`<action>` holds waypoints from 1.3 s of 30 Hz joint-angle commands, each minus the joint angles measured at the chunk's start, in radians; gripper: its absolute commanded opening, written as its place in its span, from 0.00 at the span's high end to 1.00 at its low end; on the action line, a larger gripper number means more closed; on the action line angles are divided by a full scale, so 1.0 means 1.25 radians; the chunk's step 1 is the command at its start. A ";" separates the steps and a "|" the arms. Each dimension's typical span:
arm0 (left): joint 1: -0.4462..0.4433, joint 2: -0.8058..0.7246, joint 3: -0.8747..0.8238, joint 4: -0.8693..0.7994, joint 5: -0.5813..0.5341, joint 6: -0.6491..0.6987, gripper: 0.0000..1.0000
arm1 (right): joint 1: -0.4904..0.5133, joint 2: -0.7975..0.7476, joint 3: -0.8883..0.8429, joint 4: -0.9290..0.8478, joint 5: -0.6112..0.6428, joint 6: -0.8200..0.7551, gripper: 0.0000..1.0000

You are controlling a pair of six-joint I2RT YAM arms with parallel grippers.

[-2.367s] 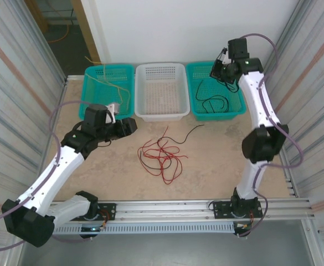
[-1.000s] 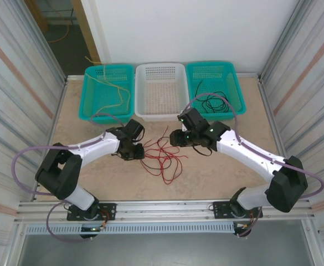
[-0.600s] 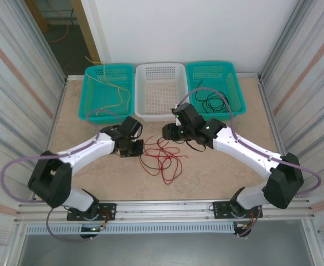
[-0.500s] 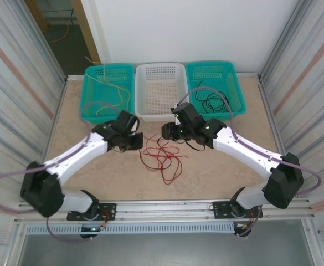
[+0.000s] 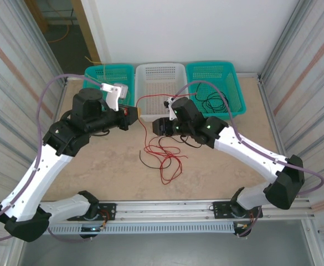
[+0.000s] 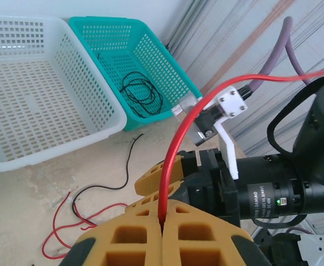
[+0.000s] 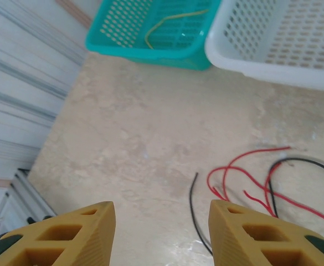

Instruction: Untangle the cables

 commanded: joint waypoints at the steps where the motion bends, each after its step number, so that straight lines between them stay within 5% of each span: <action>1: -0.003 -0.018 0.030 0.030 0.025 0.003 1.00 | 0.009 -0.046 0.022 0.037 -0.024 -0.025 0.52; 9: 0.040 -0.015 0.032 0.122 0.098 -0.062 1.00 | 0.025 -0.113 0.022 0.074 -0.025 -0.034 0.49; 20: 0.200 -0.056 -0.146 0.394 0.330 -0.297 1.00 | 0.028 -0.192 0.021 0.103 -0.020 -0.037 0.41; 39: 0.210 -0.038 -0.193 0.539 0.398 -0.412 1.00 | 0.073 -0.095 0.085 0.100 -0.061 -0.071 0.40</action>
